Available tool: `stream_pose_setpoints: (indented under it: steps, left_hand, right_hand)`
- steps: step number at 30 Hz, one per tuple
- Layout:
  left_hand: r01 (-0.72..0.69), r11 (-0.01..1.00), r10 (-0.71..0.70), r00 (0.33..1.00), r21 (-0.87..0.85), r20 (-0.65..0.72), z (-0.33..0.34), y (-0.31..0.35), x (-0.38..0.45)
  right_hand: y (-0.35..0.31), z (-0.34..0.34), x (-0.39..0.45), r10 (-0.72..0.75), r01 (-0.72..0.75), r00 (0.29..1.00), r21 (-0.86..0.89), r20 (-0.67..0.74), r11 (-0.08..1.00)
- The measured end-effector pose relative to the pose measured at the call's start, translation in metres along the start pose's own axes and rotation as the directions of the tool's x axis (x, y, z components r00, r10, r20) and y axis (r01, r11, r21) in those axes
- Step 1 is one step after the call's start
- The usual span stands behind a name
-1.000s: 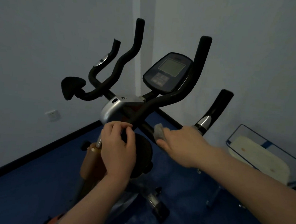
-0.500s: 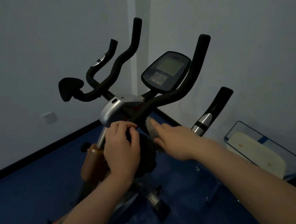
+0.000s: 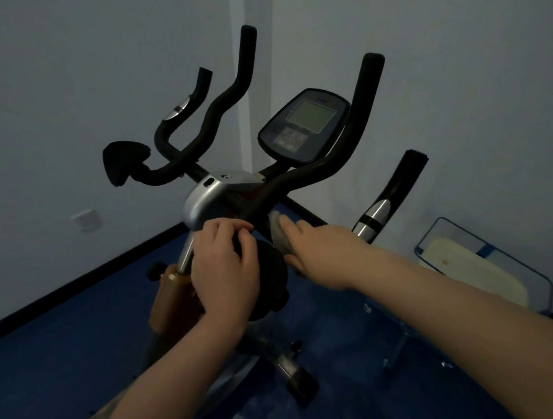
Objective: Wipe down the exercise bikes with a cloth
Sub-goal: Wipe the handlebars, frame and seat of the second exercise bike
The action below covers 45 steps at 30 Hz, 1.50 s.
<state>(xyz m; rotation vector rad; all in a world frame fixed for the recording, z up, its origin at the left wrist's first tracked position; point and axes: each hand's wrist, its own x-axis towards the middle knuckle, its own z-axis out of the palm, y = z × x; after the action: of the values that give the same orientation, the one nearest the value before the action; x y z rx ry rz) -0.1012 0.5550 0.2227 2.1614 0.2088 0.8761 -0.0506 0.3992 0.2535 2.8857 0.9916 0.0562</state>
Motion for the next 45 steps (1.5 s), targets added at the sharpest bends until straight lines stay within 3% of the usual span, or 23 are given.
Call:
stream_pose_setpoints:
  steps: [3,5,8,11,13,17,21,24,26,29,31,35,37,40,43,45]
  left_hand:
    - [0.012,1.0,-0.012,1.0,-0.005,0.009,0.0,-0.001,0.0]
    - [-0.007,1.0,0.007,1.0,-0.004,0.018,-0.001,-0.001,-0.001]
    - [-0.043,0.999,0.044,0.996,-0.019,0.074,-0.004,-0.001,0.003]
    - [-0.048,0.999,0.049,0.986,-0.012,0.162,-0.009,0.006,0.011]
    - [-0.066,0.996,0.05,0.974,0.067,0.219,-0.012,0.015,0.016]
    - [-0.144,0.985,0.108,0.944,0.095,0.312,-0.011,0.032,0.016]
    - [-0.212,0.977,0.193,0.885,-0.001,0.423,0.0,0.052,0.025]
    - [-0.196,0.98,0.145,0.835,0.04,0.531,0.017,0.063,0.032]
    - [-0.225,0.969,0.136,0.828,0.101,0.544,0.024,0.063,0.028]
    - [-0.207,0.97,0.12,0.862,0.127,0.493,0.027,0.059,0.024]
    - [-0.194,0.971,0.104,0.869,0.138,0.484,0.027,0.057,0.025]
    - [-0.206,0.967,0.107,0.866,0.153,0.489,0.025,0.06,0.023]
    - [-0.211,0.966,0.116,0.868,0.147,0.482,0.025,0.06,0.022]
    - [-0.214,0.967,0.122,0.865,0.139,0.486,0.024,0.06,0.021]
    - [-0.206,0.969,0.121,0.871,0.132,0.475,0.023,0.06,0.021]
    - [-0.203,0.969,0.115,0.874,0.14,0.472,0.024,0.06,0.021]
  right_hand:
    - [-0.009,-0.007,0.026,0.126,-0.141,0.988,0.195,0.088,0.971]
    - [-0.011,-0.004,0.022,0.129,-0.128,0.992,0.158,0.003,0.979]
    - [-0.009,0.007,-0.01,0.01,-0.012,0.99,-0.008,-0.142,1.0]
    - [0.016,0.004,-0.041,-0.189,0.159,0.964,-0.166,-0.187,0.973]
    - [0.035,0.002,-0.055,-0.204,0.16,0.929,-0.162,-0.309,0.974]
    - [0.009,0.028,-0.056,0.175,-0.11,0.773,0.142,-0.61,0.984]
    - [0.008,0.025,-0.055,0.212,-0.166,0.702,0.133,-0.679,0.977]
    - [0.025,-0.001,-0.061,0.401,-0.234,0.532,0.325,-0.746,0.916]
    - [0.027,-0.015,-0.07,0.588,-0.235,0.398,0.541,-0.705,0.807]
    - [0.02,-0.017,-0.087,0.788,-0.105,0.201,0.787,-0.582,0.608]
    - [0.007,-0.007,-0.092,0.88,-0.022,0.136,0.887,-0.455,0.462]
    - [-0.033,0.021,-0.078,0.979,0.117,0.185,0.991,-0.081,0.06]
    - [-0.054,0.027,-0.06,0.972,0.152,0.235,0.986,0.023,-0.061]
    - [-0.056,0.021,-0.035,0.959,0.21,0.277,0.97,0.061,-0.123]
    - [-0.008,0.002,-0.022,0.98,0.189,0.191,0.978,0.049,-0.085]
    - [0.007,-0.003,-0.019,0.984,0.177,0.174,0.982,0.036,-0.067]
